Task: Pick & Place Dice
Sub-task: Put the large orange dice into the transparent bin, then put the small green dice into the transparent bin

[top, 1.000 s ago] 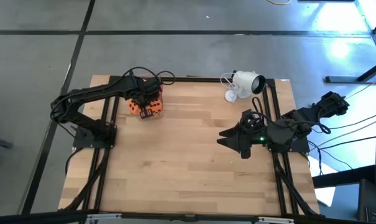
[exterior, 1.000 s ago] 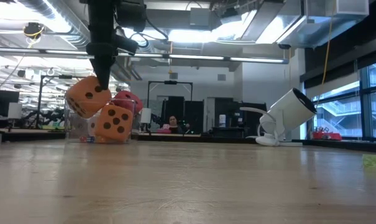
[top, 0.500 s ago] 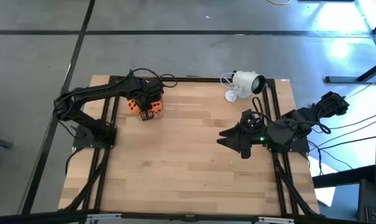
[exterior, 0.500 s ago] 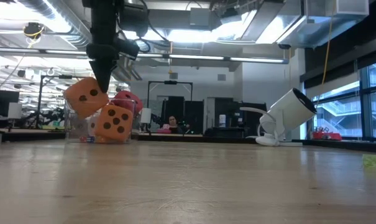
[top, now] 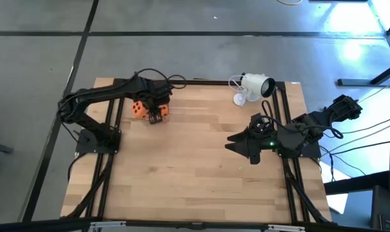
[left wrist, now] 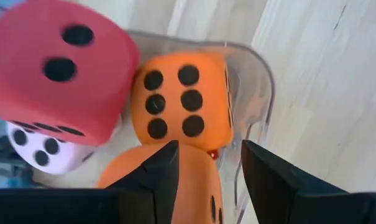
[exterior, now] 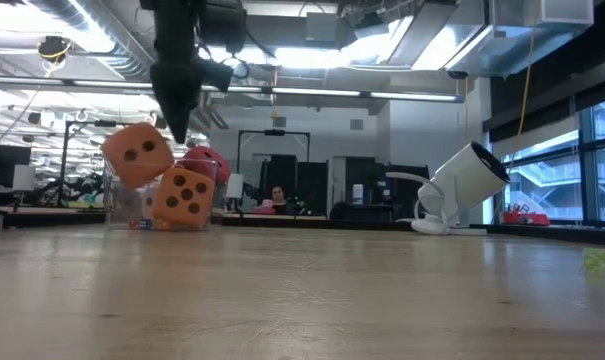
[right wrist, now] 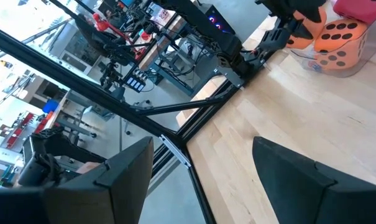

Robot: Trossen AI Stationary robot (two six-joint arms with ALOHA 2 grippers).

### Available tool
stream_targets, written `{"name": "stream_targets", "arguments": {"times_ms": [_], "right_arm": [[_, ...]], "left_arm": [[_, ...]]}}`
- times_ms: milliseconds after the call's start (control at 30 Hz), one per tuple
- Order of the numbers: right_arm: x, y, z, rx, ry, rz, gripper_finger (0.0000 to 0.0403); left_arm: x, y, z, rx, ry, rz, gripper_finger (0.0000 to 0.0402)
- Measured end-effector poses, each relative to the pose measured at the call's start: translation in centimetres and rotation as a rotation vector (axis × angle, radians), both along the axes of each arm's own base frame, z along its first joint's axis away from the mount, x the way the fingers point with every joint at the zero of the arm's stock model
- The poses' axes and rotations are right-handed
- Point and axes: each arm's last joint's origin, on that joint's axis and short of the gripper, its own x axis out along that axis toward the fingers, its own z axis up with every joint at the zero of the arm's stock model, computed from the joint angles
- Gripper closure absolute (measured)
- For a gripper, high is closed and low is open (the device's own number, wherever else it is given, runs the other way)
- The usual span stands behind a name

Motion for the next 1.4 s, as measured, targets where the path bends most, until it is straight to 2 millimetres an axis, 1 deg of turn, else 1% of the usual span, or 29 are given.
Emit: {"name": "stream_targets", "arguments": {"times_ms": [100, 367, 567, 667, 767, 867, 967, 1067, 1167, 1233, 1300, 1400], "right_arm": [[0.0, 0.0, 0.0, 0.0, 0.0, 0.0, 0.0129], [0.0, 0.0, 0.0, -0.002, 0.0, 0.0, 0.0129], [-0.1, -0.1, 0.0, -0.018, 0.002, -0.015, 0.0129], [-0.9, -0.8, 0.0, -0.055, 0.024, -0.067, 0.0131], [-2.6, -1.9, 0.1, -0.08, 0.069, -0.119, 0.014], [-4.2, -2.9, 0.0, -0.081, 0.117, -0.153, 0.0152], [-5.5, -3.7, -0.1, -0.074, 0.164, -0.144, 0.0164], [-6.3, -4.1, -0.8, -0.098, 0.26, -0.121, 0.0176], [-6.8, -4.7, -1.7, -0.103, 0.363, -0.165, 0.0186], [-7.1, -5.0, -2.1, -0.108, 0.425, -0.176, 0.0192], [-6.9, -4.9, -2.4, -0.11, 0.451, -0.165, 0.0196], [-6.5, -4.6, -2.7, -0.131, 0.493, -0.103, 0.0198]], "left_arm": [[0.1, 0.1, 0.7, 0.014, -0.021, -0.006, 0.0237], [0.5, 0.2, 1.8, 0.014, -0.076, -0.008, 0.0237], [0.9, 0.1, 3.9, -0.031, -0.191, 0.002, 0.0237], [1.5, -0.3, 5.3, -0.117, -0.307, -0.006, 0.0237], [2.1, -0.9, 6.8, -0.21, -0.456, -0.045, 0.0237], [2.3, -1.7, 8.4, -0.218, -0.599, -0.054, 0.0238], [1.5, -2.7, 10.4, -0.185, -0.734, -0.063, 0.0238], [0.0, -4.0, 12.6, -0.171, -0.86, -0.075, 0.0238], [-1.7, -5.7, 14.3, -0.166, -0.967, -0.088, 0.0238], [-2.9, -6.8, 14.8, -0.147, -1.006, -0.088, 0.0238], [-4.1, -7.7, 14.8, -0.12, -1.017, -0.07, 0.0238], [-5.5, -8.9, 13.9, -0.115, -1.022, -0.031, 0.0238]]}}
